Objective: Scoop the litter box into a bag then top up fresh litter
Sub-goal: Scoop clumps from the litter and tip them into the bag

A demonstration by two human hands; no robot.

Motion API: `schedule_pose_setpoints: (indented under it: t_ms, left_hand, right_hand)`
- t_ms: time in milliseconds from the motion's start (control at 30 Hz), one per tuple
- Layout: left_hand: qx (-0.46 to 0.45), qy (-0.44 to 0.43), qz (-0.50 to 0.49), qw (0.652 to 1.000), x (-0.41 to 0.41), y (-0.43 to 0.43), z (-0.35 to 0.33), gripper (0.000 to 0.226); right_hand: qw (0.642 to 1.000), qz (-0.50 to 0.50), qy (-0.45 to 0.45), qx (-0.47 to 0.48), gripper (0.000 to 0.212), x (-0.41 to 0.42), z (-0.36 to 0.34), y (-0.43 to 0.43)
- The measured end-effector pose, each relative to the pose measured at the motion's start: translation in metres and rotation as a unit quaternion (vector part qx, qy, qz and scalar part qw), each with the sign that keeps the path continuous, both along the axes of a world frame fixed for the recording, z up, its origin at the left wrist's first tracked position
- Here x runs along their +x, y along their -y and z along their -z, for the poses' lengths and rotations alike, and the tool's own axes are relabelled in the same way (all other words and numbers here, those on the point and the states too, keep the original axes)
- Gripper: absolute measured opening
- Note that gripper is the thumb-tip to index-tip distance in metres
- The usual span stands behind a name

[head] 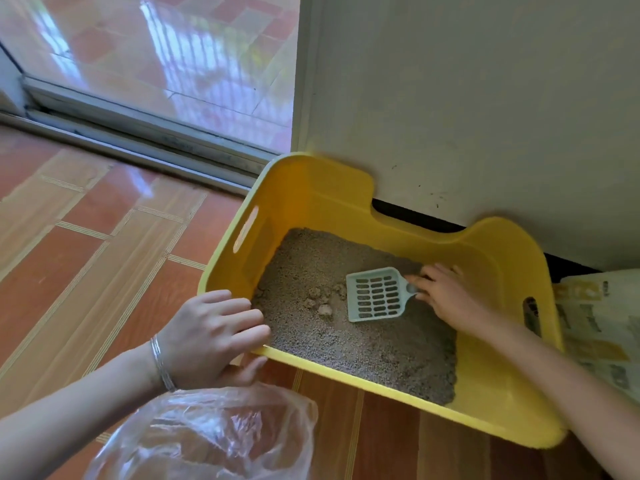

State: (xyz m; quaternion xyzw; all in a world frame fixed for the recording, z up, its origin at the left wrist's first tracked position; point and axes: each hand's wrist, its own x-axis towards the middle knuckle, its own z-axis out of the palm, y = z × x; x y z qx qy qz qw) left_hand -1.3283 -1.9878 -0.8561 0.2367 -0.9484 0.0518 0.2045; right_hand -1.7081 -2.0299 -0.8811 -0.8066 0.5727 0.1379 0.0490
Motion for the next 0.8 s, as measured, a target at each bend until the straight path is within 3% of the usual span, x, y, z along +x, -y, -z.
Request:
schedule_pose_setpoints:
  t_ms: [233, 500, 800]
  left_hand:
    - [0.008, 0.0, -0.003, 1.0, 0.0, 0.0, -0.002, 0.032]
    - [-0.001, -0.005, -0.005, 1.0, 0.0, 0.001, 0.002, 0.034]
    - [-0.006, -0.015, -0.005, 1.0, 0.0, 0.001, 0.003, 0.035]
  right_hand:
    - [0.986, 0.093, 0.093, 0.098, 0.038, 0.009, 0.0, 0.006]
    - [0.977, 0.118, 0.125, 0.13, 0.032, 0.004, 0.001, 0.004]
    - [0.976, 0.079, 0.152, 0.136, 0.038, -0.003, -0.01, 0.004]
